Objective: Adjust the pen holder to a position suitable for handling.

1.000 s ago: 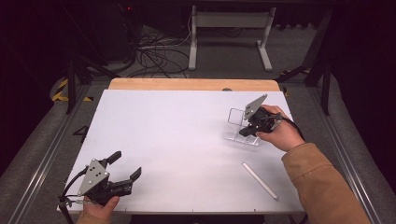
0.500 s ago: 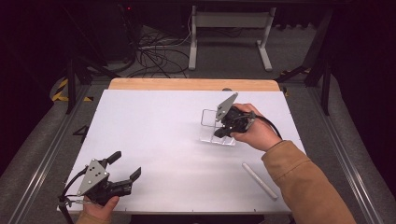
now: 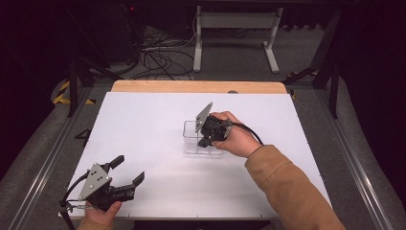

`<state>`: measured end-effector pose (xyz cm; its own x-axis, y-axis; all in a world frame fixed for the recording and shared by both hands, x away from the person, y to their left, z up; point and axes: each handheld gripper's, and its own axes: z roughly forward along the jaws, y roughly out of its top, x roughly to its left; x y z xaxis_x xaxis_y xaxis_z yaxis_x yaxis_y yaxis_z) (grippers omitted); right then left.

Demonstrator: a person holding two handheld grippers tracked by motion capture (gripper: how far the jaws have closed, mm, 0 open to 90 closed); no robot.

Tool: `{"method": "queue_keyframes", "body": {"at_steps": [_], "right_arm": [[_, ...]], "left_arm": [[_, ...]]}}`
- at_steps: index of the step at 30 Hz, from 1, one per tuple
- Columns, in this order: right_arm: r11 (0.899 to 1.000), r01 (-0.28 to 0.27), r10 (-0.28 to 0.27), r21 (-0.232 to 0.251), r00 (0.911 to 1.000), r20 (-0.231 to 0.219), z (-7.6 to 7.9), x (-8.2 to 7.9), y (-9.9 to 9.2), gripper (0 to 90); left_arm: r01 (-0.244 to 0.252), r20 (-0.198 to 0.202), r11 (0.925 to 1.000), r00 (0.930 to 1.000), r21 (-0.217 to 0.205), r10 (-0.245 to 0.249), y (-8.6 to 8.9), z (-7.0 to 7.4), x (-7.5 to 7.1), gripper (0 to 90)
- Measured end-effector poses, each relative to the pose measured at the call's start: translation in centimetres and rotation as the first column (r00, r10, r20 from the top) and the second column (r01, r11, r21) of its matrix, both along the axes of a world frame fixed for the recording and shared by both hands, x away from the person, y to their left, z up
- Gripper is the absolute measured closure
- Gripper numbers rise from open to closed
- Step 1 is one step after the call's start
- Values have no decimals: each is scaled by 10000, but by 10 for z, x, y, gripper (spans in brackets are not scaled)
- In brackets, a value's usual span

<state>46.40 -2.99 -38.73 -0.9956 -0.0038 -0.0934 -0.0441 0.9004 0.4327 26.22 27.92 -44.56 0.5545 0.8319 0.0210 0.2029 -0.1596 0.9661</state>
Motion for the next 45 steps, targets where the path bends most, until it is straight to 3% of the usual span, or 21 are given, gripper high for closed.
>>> {"method": "queue_keyframes", "body": {"at_steps": [12,26,28,31,34,37,38,41,45], "right_arm": [[9986,-519,520,-53,9986,36,-7,0,12,871],[9998,-170,171,91,9998,-62,-7,0,11,866],[9998,-136,138,129,9998,-113,-7,-1,11,840],[9982,195,-182,569,9996,-234,-3,-2,7,754],[9917,445,-439,1210,9990,-76,6,-6,-1,655],[9776,760,-812,1962,9965,188,17,-12,-9,531],[9759,740,-815,2054,9963,287,22,-14,-12,517],[9578,1089,-1258,2661,9909,474,33,-22,-22,434],[9420,1350,-1625,3072,9845,658,45,-29,-33,400]], "left_arm": [[16,-15,10000,10000,-96,-17,1,0,0,139],[24,-68,9999,10000,-110,-24,0,-1,1,140],[20,-69,9999,10000,-120,-20,1,-1,1,140],[19,-78,9999,10000,-118,-20,1,-1,1,140],[22,-97,9999,10000,-116,-23,1,-1,1,140],[55,-89,9999,9999,-116,-57,1,-1,2,140],[53,-90,9999,9999,-120,-54,0,-1,2,140],[43,-96,9999,9999,-113,-44,-1,-1,2,140],[89,-93,9999,9999,-77,-90,-2,0,4,140]]}}
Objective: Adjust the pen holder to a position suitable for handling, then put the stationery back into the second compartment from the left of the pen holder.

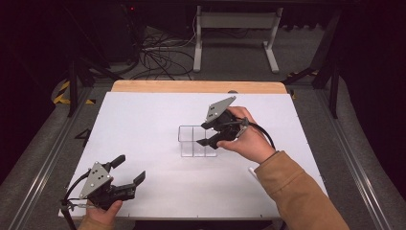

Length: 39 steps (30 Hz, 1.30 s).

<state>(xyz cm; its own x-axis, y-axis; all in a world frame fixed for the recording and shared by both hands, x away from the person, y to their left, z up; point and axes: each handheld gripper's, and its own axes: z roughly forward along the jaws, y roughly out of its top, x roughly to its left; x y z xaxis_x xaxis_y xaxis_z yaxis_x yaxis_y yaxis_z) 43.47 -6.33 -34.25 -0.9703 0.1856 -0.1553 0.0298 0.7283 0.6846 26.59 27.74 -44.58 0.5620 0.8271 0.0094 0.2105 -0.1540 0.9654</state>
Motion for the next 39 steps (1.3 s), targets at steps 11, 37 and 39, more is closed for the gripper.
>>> {"method": "queue_keyframes", "body": {"at_steps": [11,37,39], "right_arm": [[9952,827,-839,521,9963,199,10,-13,-20,362],[9287,3448,-3436,1362,9385,-326,-12,-54,-106,308],[9220,3631,-3601,1346,9318,-467,-15,-57,-112,307]], "left_arm": [[81,29,10000,10000,20,-81,-1,0,3,140],[22,52,10000,10000,19,-22,-2,0,3,140],[27,48,10000,10000,12,-27,-2,0,3,140]]}}
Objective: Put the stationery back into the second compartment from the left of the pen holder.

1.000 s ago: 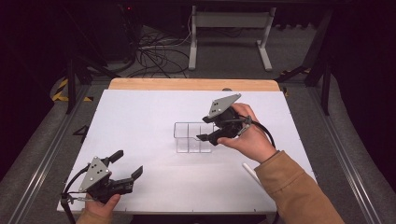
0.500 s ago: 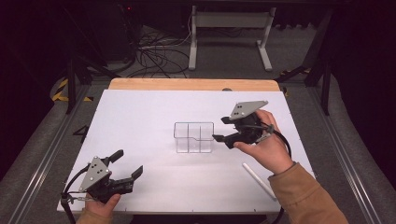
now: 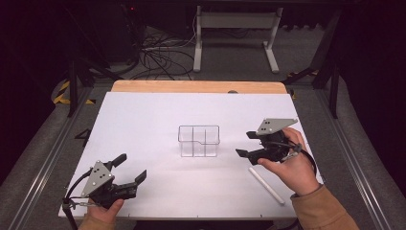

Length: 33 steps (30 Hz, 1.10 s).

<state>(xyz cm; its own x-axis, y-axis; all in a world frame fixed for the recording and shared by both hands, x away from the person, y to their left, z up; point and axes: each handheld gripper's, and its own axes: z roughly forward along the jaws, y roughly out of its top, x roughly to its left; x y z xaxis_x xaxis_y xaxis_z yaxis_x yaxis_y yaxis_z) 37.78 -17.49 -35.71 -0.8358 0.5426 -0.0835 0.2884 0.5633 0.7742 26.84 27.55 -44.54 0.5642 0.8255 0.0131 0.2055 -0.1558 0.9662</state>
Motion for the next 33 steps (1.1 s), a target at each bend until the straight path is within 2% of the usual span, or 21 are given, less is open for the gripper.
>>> {"method": "queue_keyframes", "body": {"at_steps": [2,7,13,22,33], "right_arm": [[9998,211,-211,-22,9998,-6,-3,-2,-5,305],[9971,617,-622,-436,9980,-105,-12,-9,-11,293],[9951,597,-605,-785,9981,-90,-19,-16,-17,284],[9943,1029,-1034,-292,9946,-132,-31,-30,-37,284],[9899,1410,-1413,-130,9896,-277,-45,-41,-48,293]], "left_arm": [[18,-1,10000,10000,10,-18,0,0,0,140],[-6,11,10000,10000,-27,6,0,0,0,140],[-36,13,10000,10000,-42,36,0,0,0,140],[-52,-17,10000,10000,-51,52,0,0,-1,140],[-52,-30,10000,10000,15,52,0,0,-1,139]]}}
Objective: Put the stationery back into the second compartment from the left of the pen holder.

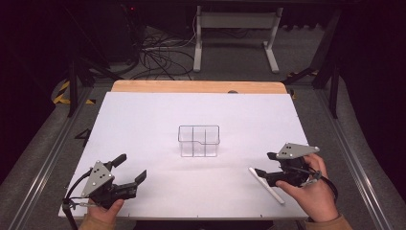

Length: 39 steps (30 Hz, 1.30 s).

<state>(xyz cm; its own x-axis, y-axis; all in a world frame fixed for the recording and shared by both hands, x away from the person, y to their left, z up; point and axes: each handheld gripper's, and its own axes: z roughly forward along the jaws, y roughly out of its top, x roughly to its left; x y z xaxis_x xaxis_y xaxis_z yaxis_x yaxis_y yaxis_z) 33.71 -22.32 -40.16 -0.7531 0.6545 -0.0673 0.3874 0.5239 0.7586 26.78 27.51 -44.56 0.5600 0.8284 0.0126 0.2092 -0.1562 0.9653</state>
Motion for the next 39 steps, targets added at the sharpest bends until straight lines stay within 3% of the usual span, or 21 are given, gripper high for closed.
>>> {"method": "queue_keyframes", "body": {"at_steps": [9,19,24,29,36,39], "right_arm": [[9989,473,-472,-80,9989,56,-9,1,5,298],[9930,1175,-1165,102,9908,-684,-14,3,4,360],[9884,1521,-1512,8,9827,-1070,-17,6,5,380],[9819,1836,-1883,-457,9717,-1423,-19,9,7,434],[9787,1802,-1970,-984,9594,-2018,-25,13,12,487],[9759,1846,-2085,-1167,9467,-2455,-27,13,14,520]], "left_arm": [[6,41,10000,10000,-59,-5,0,0,0,140],[-5,40,10000,10000,-56,5,0,0,-1,140],[-19,36,10000,10000,-49,19,0,0,-1,140],[-57,44,10000,10000,-68,57,1,0,-2,140],[-74,34,10000,10000,-44,74,1,0,-2,140],[-93,18,10000,10000,-18,93,1,0,-2,140]]}}
